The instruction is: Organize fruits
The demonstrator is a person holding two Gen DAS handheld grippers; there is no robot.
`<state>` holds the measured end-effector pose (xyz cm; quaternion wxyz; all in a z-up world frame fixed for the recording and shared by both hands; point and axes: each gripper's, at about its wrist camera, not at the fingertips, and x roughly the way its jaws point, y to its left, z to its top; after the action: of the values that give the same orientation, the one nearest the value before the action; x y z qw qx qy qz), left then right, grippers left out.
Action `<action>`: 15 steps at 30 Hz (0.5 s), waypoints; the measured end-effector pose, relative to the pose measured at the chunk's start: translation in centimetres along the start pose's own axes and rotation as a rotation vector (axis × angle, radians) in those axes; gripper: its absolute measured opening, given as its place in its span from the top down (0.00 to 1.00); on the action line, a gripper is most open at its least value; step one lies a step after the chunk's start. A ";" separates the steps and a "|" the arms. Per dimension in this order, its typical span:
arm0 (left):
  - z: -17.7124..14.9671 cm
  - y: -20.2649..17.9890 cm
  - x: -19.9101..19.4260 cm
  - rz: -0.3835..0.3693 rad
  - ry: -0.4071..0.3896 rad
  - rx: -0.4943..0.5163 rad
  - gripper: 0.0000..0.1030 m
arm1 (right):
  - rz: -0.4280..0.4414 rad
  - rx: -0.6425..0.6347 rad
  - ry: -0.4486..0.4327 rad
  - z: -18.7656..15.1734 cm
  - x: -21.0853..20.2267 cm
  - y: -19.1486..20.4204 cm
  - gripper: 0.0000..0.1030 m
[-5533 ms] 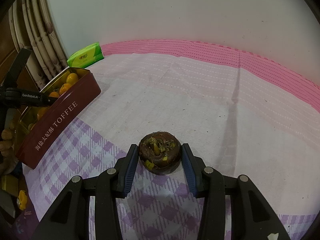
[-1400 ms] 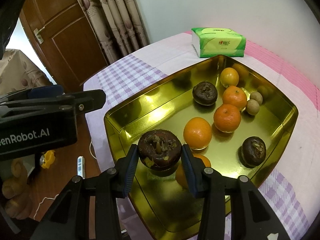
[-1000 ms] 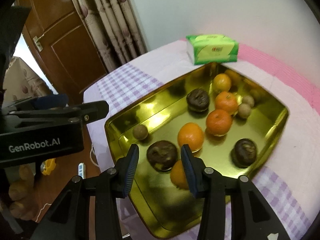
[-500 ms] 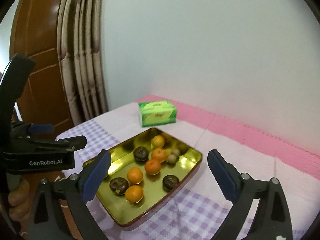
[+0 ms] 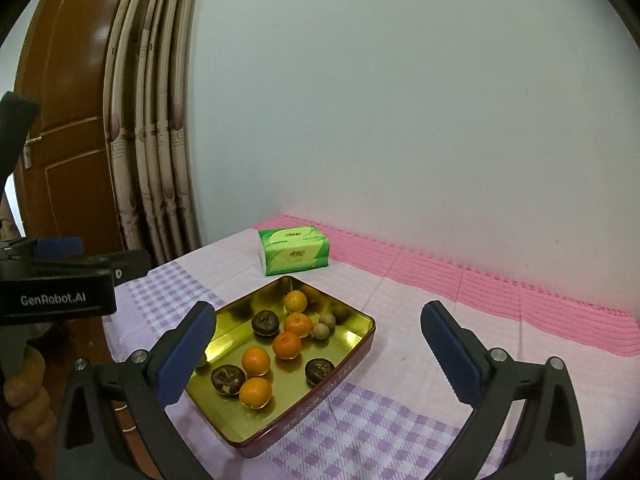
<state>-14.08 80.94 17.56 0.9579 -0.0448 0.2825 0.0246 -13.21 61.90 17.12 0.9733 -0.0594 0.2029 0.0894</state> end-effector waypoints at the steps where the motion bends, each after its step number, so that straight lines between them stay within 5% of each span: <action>1: 0.0 -0.1 -0.4 0.008 -0.017 0.004 0.04 | 0.001 -0.001 0.000 0.0 0.0 0.0 0.01; 15: 1.6 -0.4 -6.5 -0.009 -0.216 0.027 0.00 | -0.001 0.011 -0.009 0.1 -0.8 -0.2 0.01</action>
<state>-18.67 80.60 22.43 0.9834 -0.0303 0.1776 0.0214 -13.86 61.63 17.52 0.9745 -0.0536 0.1991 0.0880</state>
